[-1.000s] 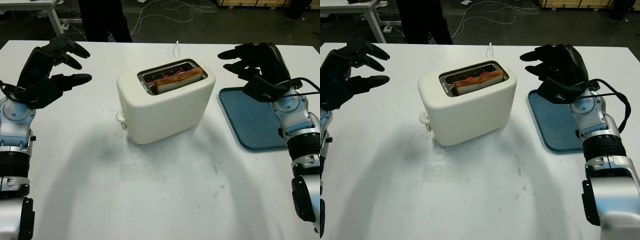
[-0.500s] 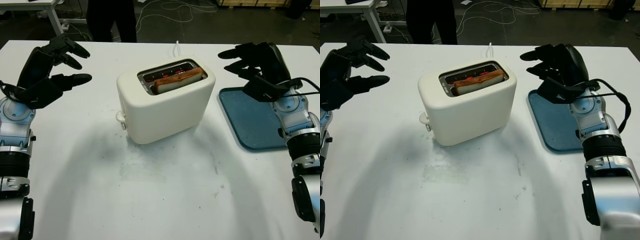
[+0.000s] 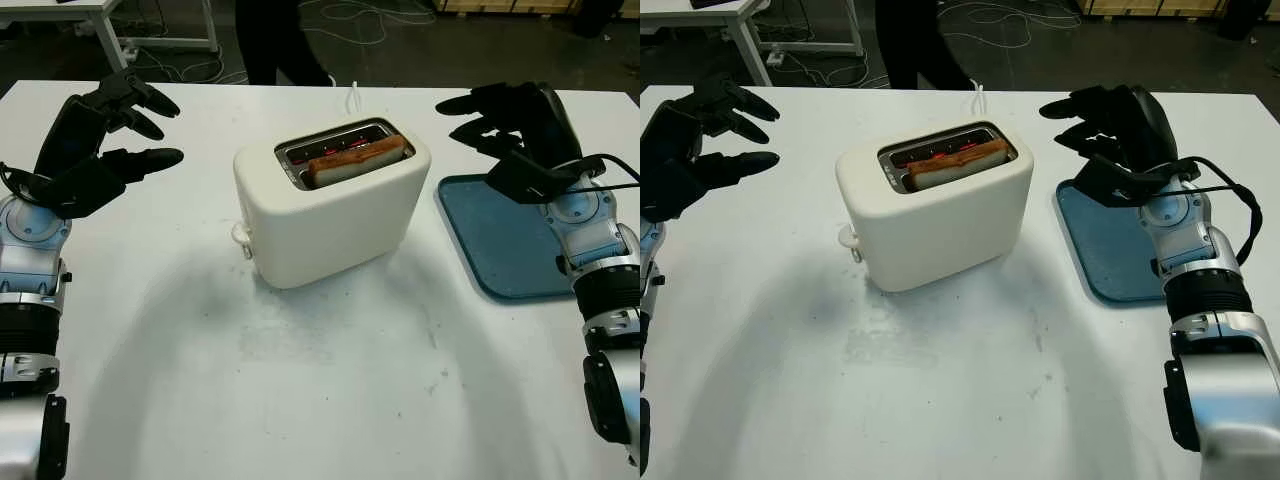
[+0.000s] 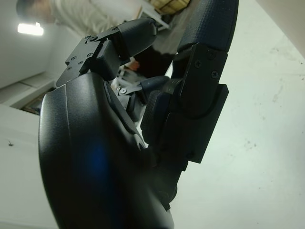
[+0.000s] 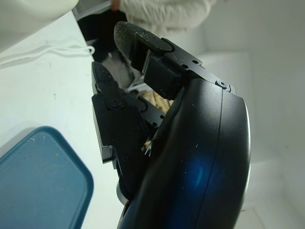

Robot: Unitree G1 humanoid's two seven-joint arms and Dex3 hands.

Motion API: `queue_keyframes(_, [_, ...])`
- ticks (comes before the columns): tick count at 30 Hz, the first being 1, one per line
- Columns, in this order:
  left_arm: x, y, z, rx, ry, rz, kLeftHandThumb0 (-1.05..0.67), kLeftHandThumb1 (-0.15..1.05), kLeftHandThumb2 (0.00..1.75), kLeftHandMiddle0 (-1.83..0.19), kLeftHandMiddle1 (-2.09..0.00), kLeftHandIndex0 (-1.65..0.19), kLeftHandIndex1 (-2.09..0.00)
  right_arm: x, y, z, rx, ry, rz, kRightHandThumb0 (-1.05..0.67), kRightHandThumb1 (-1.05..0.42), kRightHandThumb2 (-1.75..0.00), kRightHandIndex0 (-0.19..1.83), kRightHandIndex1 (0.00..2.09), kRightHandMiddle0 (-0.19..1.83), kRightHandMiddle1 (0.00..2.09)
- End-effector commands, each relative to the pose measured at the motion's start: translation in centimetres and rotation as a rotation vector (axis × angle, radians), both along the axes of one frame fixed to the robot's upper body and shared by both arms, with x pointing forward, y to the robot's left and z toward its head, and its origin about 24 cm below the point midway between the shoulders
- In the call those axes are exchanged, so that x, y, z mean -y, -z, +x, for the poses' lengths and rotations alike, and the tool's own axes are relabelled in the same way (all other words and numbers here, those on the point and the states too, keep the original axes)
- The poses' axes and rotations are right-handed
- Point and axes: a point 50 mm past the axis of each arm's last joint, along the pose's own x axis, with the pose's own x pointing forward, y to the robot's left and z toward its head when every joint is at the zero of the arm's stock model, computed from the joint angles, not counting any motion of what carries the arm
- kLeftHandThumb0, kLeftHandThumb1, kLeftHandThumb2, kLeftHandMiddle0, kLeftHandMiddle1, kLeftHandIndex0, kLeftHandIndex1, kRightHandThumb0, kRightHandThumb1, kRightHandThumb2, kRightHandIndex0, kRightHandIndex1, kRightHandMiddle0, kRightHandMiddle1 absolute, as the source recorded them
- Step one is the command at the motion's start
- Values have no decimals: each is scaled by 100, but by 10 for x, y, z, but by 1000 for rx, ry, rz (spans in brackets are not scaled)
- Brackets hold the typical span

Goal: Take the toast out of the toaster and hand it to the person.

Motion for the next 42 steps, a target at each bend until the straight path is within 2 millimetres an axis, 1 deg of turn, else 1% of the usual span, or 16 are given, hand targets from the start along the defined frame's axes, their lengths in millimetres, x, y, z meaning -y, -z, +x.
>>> queue_keyframes(1, [1, 3, -1, 0, 10, -22, -95, 92, 1, -36, -132, -31, -121, 0, -1, -1, 10, 0, 3, -8, -83, 0, 118, 7, 104, 0])
queue_keyframes(15, [0, 3, 0, 12, 14, -3, -94, 92, 3, -35, -133, -30, -123, 2, 0, -1, 11, -12, 4, -11, -83, 0, 121, 6, 106, 1])
queue_keyframes(24, [0, 2, 0, 12, 8, -13, -94, 92, 2, -36, -133, -30, -123, 0, 0, 0, 15, -13, 7, -9, -82, 0, 122, 6, 106, 1])
queue_keyframes(29, [0, 2, 0, 10, 6, -11, -93, 92, 1, -35, -134, -30, -123, -2, -2, -1, 24, -23, 20, -3, -82, 0, 122, 5, 106, 0])
queue_keyframes(33, [0, 3, 0, 9, 10, -12, -92, 92, 1, -35, -133, -30, -123, -1, -3, -2, 32, -21, -1, -3, -81, 0, 122, 5, 106, 0])
queue_keyframes(42, [-2, 3, -3, 13, -6, -9, -95, 92, 3, -36, -132, -30, -122, 0, -3, -4, 47, -25, 2, 0, -80, 0, 123, 4, 107, 1])
